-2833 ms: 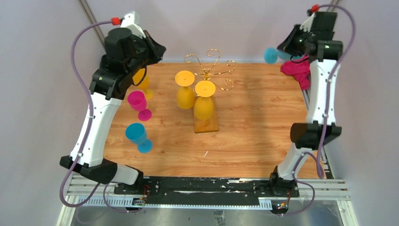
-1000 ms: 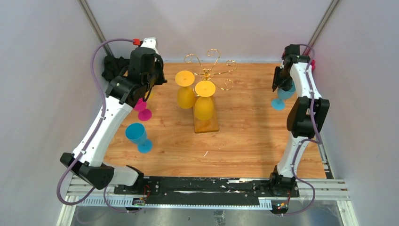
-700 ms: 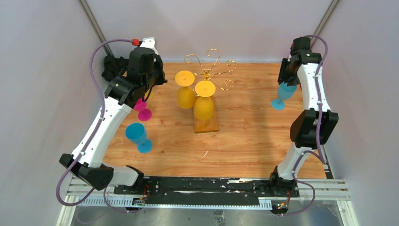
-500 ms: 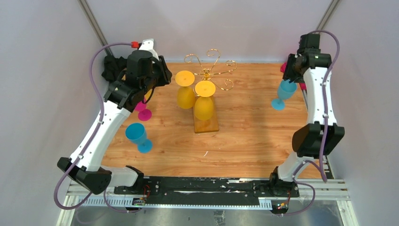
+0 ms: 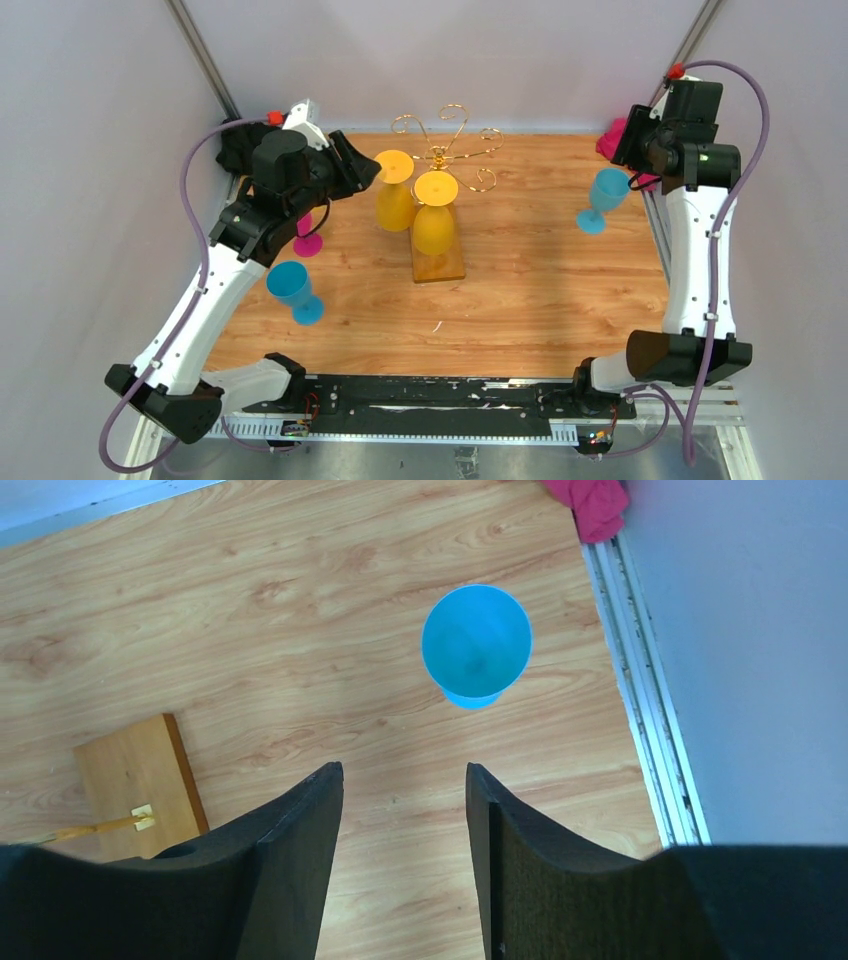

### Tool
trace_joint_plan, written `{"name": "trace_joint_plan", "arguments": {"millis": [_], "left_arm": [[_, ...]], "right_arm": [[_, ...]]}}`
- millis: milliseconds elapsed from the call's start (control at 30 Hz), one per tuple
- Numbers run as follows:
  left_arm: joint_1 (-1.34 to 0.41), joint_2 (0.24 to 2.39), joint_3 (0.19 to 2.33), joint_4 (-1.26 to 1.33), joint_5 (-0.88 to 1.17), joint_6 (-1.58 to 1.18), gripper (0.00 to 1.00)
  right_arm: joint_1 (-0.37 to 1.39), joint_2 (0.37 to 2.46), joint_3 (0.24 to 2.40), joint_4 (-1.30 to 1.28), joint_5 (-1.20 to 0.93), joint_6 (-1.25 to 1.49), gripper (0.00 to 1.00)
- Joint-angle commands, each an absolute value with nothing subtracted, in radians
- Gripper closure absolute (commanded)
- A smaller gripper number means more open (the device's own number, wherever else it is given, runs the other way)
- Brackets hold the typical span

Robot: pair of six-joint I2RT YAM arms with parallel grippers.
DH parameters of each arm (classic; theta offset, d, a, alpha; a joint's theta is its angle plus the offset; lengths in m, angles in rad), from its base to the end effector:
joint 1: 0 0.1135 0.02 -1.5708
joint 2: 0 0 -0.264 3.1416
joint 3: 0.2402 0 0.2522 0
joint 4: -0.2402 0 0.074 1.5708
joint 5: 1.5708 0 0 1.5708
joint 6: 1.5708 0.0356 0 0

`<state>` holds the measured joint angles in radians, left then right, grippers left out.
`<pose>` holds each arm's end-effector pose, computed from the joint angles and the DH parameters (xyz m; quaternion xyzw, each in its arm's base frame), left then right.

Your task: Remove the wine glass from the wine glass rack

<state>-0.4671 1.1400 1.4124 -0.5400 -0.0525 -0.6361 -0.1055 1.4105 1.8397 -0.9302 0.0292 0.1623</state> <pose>0.2108 -0.1042 0.4481 -0.0829 0.7907 -0.2999 0.5273 0.2701 -0.0297 0.4780 0.1222 0.8515 0.0019 0.5099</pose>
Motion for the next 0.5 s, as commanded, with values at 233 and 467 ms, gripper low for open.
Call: {"name": "trace_joint_plan", "arguments": {"millis": [233,467], "left_arm": [[-0.472,1.14,1.352,-0.466,0.037,-0.716,0.53],[-0.472,1.143,1.354,-0.453,0.057,-0.727,0.6]], "right_arm": [[-0.097,1.364,1.799,-0.896,-0.023,0.181,0.47],[-0.097,1.353,1.788,-0.88,-0.038,0.186,0.49]]}}
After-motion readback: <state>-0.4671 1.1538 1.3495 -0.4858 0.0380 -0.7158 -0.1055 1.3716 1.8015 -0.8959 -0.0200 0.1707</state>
